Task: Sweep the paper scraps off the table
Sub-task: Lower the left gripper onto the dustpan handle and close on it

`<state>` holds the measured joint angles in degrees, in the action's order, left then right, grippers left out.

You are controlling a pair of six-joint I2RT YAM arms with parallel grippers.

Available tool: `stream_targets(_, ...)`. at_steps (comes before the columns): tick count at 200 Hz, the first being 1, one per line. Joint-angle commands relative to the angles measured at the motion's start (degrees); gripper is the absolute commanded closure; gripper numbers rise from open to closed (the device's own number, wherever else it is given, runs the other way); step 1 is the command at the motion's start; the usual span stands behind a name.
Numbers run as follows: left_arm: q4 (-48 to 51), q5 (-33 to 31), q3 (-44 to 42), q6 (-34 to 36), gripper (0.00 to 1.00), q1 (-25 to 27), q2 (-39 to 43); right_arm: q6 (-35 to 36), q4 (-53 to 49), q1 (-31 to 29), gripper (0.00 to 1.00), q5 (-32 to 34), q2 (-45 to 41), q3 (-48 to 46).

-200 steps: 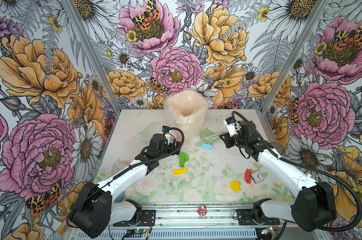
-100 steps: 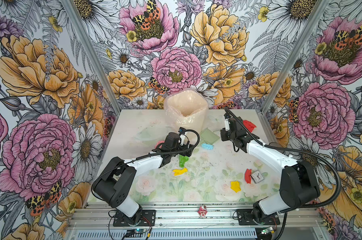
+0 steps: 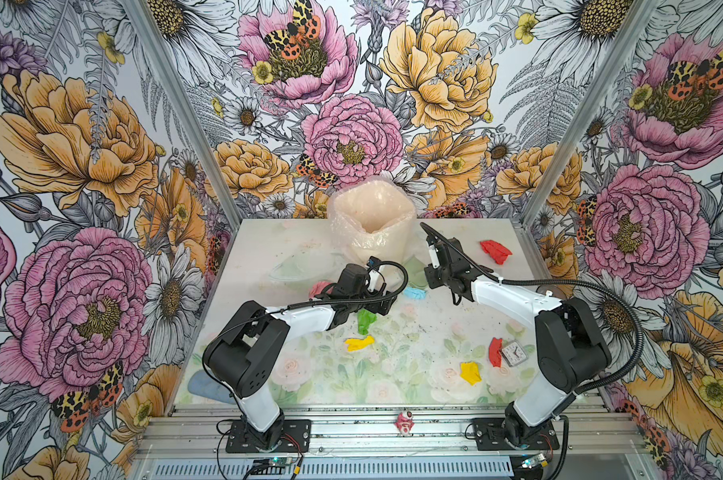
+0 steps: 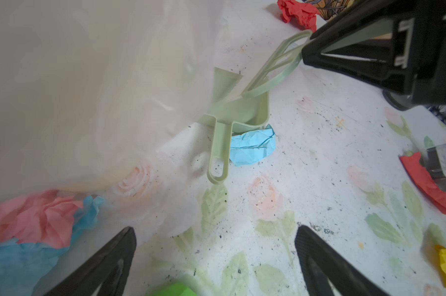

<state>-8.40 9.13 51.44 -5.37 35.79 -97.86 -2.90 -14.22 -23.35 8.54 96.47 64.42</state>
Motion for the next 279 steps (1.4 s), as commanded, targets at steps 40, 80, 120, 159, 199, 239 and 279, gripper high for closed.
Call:
stream_targets(40,-0.8,1.4,1.6,1.5,0.01,0.8,-2.0,6.6,1.4,-0.5,1.00,-8.9,-1.6,-2.3)
stream_targets(80,-0.7,2.0,2.1,1.5,0.01,0.9,-3.1,8.6,1.3,-0.5,1.00,-12.1,-3.9,-4.8)
stream_targets(120,-0.5,1.7,2.2,1.9,0.01,1.4,-3.6,9.2,0.8,-0.4,1.00,-14.3,-7.9,-7.6)
stream_targets(159,-0.3,0.9,2.1,1.7,0.01,3.1,-4.4,7.3,1.0,0.0,1.00,-14.3,-9.7,-8.2)
stream_targets(199,0.0,-6.6,2.5,0.5,0.01,6.1,-5.5,4.9,1.0,1.6,1.00,-12.6,-10.5,-7.3)
stream_targets(239,-1.1,-9.8,4.2,-2.3,0.01,6.1,-8.3,3.7,1.0,3.5,1.00,-13.0,-12.1,-7.5)
stream_targets(279,0.1,-10.0,7.1,-2.2,0.03,5.8,-11.1,2.8,0.9,4.0,1.00,-11.9,-14.6,-9.1)
